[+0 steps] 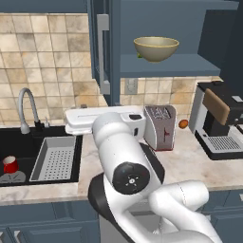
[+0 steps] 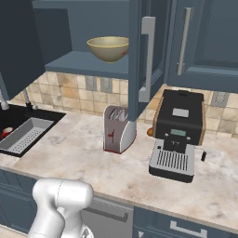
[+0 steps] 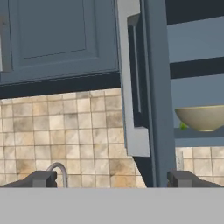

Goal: Pick the mug and place it in the sink. Pick the bowl and place it in the open cabinet and then close the cabinet.

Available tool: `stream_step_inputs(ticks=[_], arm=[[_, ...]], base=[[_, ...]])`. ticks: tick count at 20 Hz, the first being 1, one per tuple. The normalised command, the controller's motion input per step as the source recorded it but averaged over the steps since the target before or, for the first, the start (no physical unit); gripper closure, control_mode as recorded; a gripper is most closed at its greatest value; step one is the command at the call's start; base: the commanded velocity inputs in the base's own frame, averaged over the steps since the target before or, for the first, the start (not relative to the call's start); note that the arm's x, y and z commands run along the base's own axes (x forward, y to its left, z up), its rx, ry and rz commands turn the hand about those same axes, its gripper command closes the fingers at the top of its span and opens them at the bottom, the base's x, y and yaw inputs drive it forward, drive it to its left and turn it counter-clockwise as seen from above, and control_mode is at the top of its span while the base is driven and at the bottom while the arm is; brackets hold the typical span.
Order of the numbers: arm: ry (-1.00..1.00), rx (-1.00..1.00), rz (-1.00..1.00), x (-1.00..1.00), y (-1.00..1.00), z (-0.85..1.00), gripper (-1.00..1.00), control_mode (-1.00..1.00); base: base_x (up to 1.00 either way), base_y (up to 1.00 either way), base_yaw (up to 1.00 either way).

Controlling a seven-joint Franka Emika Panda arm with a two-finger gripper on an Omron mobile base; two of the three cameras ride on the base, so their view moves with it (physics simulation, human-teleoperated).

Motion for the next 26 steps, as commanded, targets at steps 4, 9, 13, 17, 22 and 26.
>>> stream_step_inputs(ticks=[4,9,13,17,22,26], arm=[[0.0,0.0,0.0,0.15,0.04,-0.1,-1.0,-1.0],[0.0,0.0,0.0,0.26,0.03,-0.06,-1.0,-1.0],[0.0,0.0,0.0,0.33,0.0,-0.04,-1.0,-1.0],[0.0,0.0,0.0,0.29,0.01,-0.02,-1.0,-1.0],[0.0,-0.01,0.0,0.31,0.07,-0.06,-1.0,-1.0],[0.0,-0.03,0.0,0.3,0.17,-0.12,-1.0,-1.0]], base=[[0.0,0.0,0.0],[0.0,0.0,0.0],[0.0,0.0,0.0],[0.0,0.0,0.0],[0.0,0.0,0.0],[0.0,0.0,0.0]])
